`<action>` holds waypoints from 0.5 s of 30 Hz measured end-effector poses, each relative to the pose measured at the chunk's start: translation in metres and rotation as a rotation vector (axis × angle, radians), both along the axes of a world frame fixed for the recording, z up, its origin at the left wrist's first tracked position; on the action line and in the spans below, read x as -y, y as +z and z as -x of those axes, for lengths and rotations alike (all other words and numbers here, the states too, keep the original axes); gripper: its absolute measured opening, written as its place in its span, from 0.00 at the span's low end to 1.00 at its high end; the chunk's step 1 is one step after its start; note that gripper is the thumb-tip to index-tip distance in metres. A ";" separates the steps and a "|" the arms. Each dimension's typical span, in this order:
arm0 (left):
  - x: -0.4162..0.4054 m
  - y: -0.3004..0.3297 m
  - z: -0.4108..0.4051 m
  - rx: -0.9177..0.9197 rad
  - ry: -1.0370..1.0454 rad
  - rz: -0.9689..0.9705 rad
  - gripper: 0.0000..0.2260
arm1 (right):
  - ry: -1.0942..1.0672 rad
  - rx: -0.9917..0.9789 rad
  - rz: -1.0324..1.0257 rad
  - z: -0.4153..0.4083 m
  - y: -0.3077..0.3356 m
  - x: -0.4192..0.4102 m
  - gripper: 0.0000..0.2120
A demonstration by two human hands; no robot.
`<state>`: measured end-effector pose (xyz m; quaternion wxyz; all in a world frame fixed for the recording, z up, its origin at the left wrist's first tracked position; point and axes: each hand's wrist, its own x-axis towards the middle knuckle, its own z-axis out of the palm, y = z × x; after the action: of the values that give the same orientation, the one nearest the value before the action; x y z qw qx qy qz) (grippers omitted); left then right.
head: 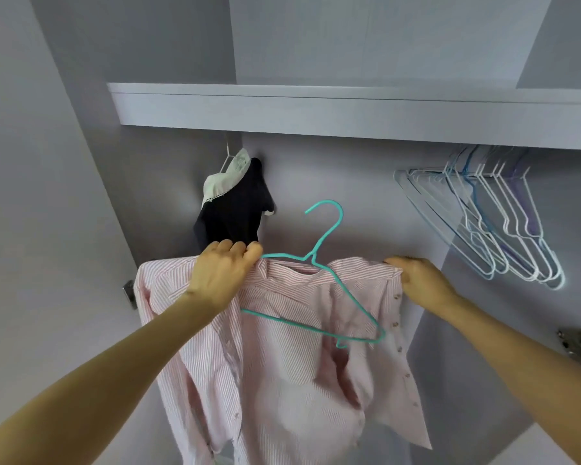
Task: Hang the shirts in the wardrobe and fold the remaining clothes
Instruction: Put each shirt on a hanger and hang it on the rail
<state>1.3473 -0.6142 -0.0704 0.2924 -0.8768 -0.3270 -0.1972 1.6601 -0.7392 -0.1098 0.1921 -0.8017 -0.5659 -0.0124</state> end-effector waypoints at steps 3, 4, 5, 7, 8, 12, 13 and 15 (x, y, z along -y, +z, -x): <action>0.003 -0.005 -0.005 -0.142 0.071 0.026 0.18 | -0.017 -0.294 -0.172 0.009 0.001 -0.005 0.19; 0.001 -0.009 -0.006 -0.194 0.083 0.036 0.17 | -0.036 -0.315 -0.213 0.011 0.003 -0.005 0.20; 0.000 -0.013 -0.006 -0.255 0.111 0.037 0.16 | -0.056 -0.303 -0.236 0.014 0.005 -0.005 0.21; 0.007 -0.005 -0.008 -0.283 0.111 0.039 0.17 | -0.078 -0.154 -0.234 0.016 0.009 -0.005 0.23; 0.009 0.001 -0.010 -0.269 0.108 0.019 0.18 | -0.088 0.001 -0.205 0.016 0.011 -0.004 0.23; 0.008 0.011 -0.006 -0.171 0.209 -0.004 0.19 | 0.010 0.547 -0.189 0.017 0.013 0.002 0.21; 0.009 0.017 -0.004 -0.133 0.234 -0.039 0.20 | 0.029 0.629 -0.211 0.017 0.014 0.002 0.21; 0.004 0.012 -0.003 -0.160 0.319 0.025 0.18 | 0.054 0.723 -0.048 0.017 0.014 -0.002 0.20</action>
<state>1.3500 -0.6186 -0.0580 0.3343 -0.8302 -0.4400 -0.0737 1.6427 -0.7371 -0.0953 -0.0015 -0.7255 -0.6178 -0.3034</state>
